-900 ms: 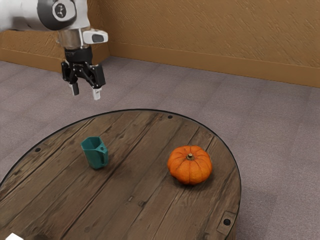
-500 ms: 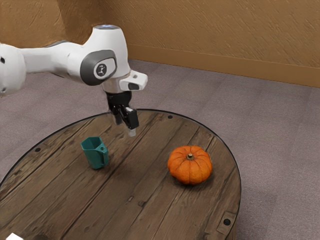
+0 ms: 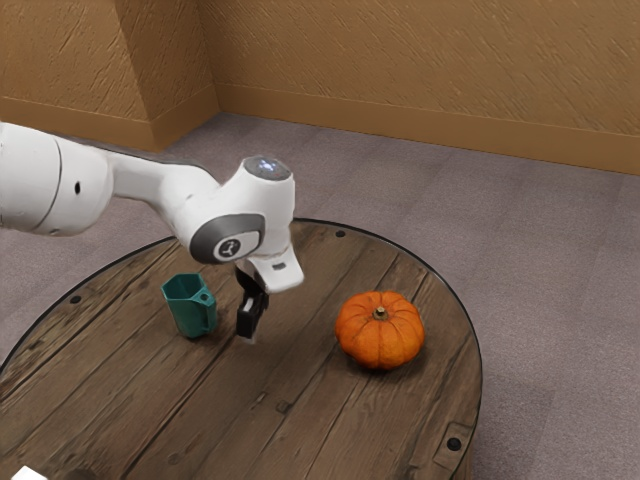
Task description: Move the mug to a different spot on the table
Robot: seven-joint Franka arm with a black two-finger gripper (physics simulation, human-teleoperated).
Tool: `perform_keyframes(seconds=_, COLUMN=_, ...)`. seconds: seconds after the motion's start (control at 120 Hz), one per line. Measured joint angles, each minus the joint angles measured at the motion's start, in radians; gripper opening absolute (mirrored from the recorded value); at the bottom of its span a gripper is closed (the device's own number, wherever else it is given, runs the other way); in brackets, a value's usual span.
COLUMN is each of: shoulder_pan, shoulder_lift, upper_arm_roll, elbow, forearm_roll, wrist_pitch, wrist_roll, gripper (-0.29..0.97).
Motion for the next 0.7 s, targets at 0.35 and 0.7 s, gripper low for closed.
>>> perform_keyframes(seconds=0.35, shoulder_pan=0.019, shoulder_lift=-0.006, upper_arm_roll=0.059, elbow=-0.072, forearm_roll=0.101, wrist_pitch=0.161, wrist_roll=0.190, gripper=0.40)
perform_keyframes(seconds=0.7, shoulder_pan=0.020, shoulder_lift=-0.006, upper_arm_roll=0.118, elbow=-0.092, forearm_roll=0.121, wrist_pitch=0.179, wrist_roll=0.285, gripper=0.23)
